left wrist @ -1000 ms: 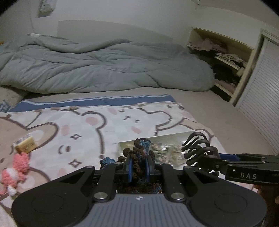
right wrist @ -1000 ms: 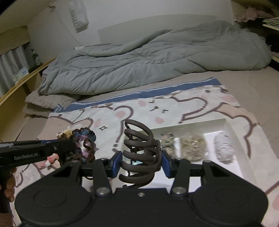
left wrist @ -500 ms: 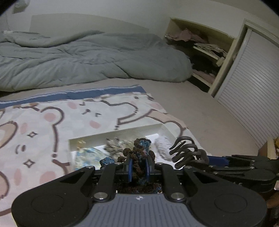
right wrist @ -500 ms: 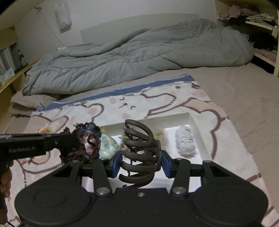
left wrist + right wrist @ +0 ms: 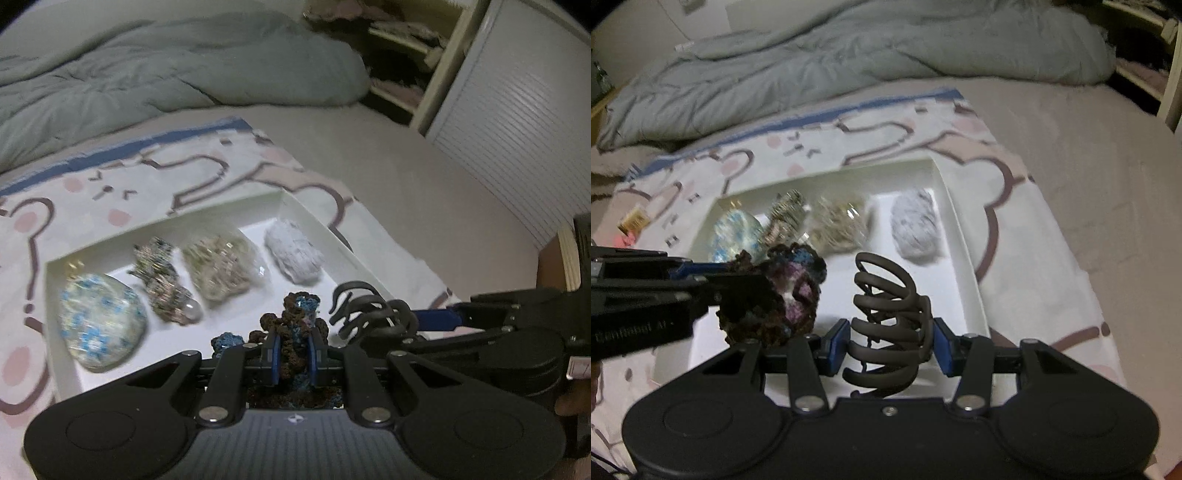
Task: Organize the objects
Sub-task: 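Carry the scrunchie and claw clip over the white tray with both tools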
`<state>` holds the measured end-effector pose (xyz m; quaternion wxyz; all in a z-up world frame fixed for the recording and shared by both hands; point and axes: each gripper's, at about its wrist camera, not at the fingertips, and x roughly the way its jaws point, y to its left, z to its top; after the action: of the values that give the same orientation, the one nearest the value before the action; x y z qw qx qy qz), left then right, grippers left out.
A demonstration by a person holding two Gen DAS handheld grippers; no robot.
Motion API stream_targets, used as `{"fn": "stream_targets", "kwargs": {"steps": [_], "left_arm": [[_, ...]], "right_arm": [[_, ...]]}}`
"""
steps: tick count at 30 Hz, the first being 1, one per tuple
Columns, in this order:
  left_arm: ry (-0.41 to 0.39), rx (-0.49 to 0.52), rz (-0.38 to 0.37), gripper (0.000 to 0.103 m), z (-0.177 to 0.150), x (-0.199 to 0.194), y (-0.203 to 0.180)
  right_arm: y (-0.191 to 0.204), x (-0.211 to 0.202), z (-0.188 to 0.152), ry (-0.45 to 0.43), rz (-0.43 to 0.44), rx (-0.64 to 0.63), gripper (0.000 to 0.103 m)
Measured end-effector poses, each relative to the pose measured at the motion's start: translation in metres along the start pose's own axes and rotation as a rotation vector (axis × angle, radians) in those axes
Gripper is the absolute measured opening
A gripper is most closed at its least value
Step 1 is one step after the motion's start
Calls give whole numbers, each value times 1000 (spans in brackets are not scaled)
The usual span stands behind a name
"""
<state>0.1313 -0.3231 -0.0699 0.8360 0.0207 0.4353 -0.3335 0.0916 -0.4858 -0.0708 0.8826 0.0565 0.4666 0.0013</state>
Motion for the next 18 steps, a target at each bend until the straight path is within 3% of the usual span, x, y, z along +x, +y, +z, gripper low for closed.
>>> {"fn": "stream_targets", "kwargs": {"steps": [8,18], "left_arm": [[33,-70,-96,15,1,24,-1],[62,-106,-92,16,-3,54,2]], "right_arm": [[-19,12,-2,32,7,24,49],[-23,22,-5,62,-23,15,50]]}}
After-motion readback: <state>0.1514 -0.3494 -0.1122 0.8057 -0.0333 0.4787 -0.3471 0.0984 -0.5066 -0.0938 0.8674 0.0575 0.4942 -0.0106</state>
